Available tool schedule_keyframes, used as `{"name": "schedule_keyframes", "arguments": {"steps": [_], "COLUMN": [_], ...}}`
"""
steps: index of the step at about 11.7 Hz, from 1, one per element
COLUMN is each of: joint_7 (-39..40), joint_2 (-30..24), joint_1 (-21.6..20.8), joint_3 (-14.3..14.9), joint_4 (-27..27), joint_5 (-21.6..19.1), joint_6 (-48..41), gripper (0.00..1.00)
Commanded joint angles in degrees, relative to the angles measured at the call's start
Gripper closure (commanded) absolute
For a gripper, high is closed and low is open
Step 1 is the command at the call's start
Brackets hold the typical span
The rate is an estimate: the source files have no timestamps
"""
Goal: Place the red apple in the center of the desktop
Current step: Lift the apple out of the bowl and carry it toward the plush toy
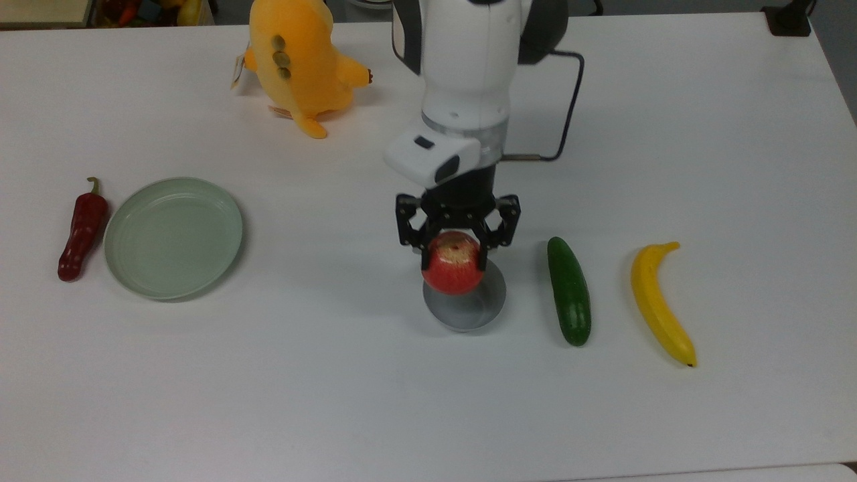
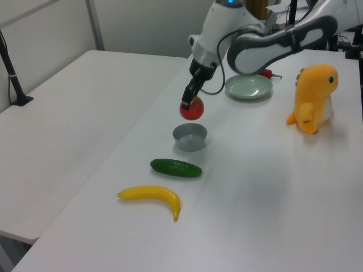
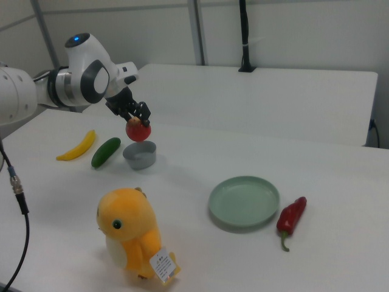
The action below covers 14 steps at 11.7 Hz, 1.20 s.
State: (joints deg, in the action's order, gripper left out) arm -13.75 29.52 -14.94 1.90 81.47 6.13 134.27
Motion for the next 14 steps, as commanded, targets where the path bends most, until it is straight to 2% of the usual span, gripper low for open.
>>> {"name": "schedule_keyframes", "arguments": {"steps": [1,4,7,9,14], "joint_7": [4.15,13.90,21.82,22.71,22.98], "joint_2": [-11.56,-16.49,-22.03,-21.87,-21.52], "joint_1": [2.45,5.27,7.82,9.05,9.14], "joint_3": [-0.49,-0.49,-0.49,-0.41,-0.41], "joint_4": [10.62,15.97,25.11,28.02,36.55], "joint_5": [0.11,-1.02,-2.17,-2.09,-1.38], "joint_6": [-6.80,-14.37,-14.83,-13.96,-5.63], "gripper": [1.00,1.00,1.00,1.00,1.00]}}
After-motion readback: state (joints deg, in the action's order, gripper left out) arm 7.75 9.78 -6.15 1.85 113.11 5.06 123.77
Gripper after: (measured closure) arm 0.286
